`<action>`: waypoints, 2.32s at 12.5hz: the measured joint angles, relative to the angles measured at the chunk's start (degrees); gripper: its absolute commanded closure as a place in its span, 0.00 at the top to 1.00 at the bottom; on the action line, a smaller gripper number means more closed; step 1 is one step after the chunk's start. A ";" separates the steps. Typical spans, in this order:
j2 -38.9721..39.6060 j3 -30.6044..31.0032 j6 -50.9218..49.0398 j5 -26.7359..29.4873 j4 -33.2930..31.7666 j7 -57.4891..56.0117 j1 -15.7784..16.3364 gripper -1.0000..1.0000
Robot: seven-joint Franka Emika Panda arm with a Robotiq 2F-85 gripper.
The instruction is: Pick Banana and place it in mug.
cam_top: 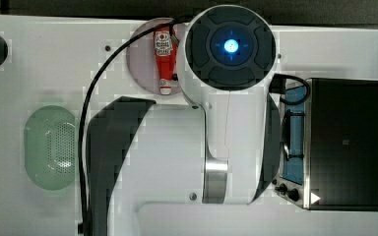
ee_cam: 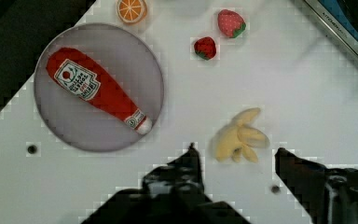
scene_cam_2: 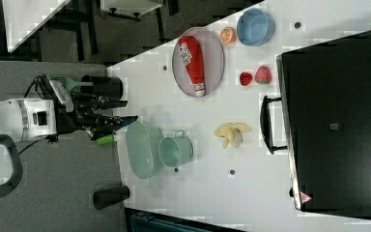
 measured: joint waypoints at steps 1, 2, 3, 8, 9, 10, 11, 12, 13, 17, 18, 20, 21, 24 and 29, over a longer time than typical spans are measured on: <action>-2.67 -0.84 -4.06 -0.08 -2.63 -0.05 0.40 0.80; -6.44 -1.75 -6.43 0.04 -5.82 -0.29 0.46 0.91; -9.90 -1.98 -6.94 0.11 -7.89 -0.72 -0.21 1.00; -17.38 -2.34 -1.30 1.78 -12.76 -1.14 -0.94 1.00; -16.19 -2.16 0.78 1.46 -14.88 -1.58 -1.14 1.00; -13.98 -2.24 5.34 1.59 -17.57 -2.28 -1.03 1.00; -10.98 -2.31 10.37 1.62 -20.81 -3.26 -0.77 1.00; -7.49 -2.27 14.27 1.45 -23.95 -5.35 -0.82 1.00; -3.37 -2.04 19.91 0.83 -27.19 -8.24 -1.15 1.00; 12.54 -0.68 34.56 0.62 -34.91 -22.24 -1.14 1.00; 15.03 -0.81 36.05 0.57 -35.03 -26.90 -0.63 1.00; 18.38 -1.46 41.95 0.52 -34.91 -34.64 0.25 1.00; 19.24 -1.14 44.19 0.39 -35.14 -36.99 0.09 1.00; 20.40 -1.14 49.36 -0.24 -35.47 -40.96 0.32 1.00; 22.95 -1.36 53.45 0.60 -35.14 -41.55 -0.14 0.72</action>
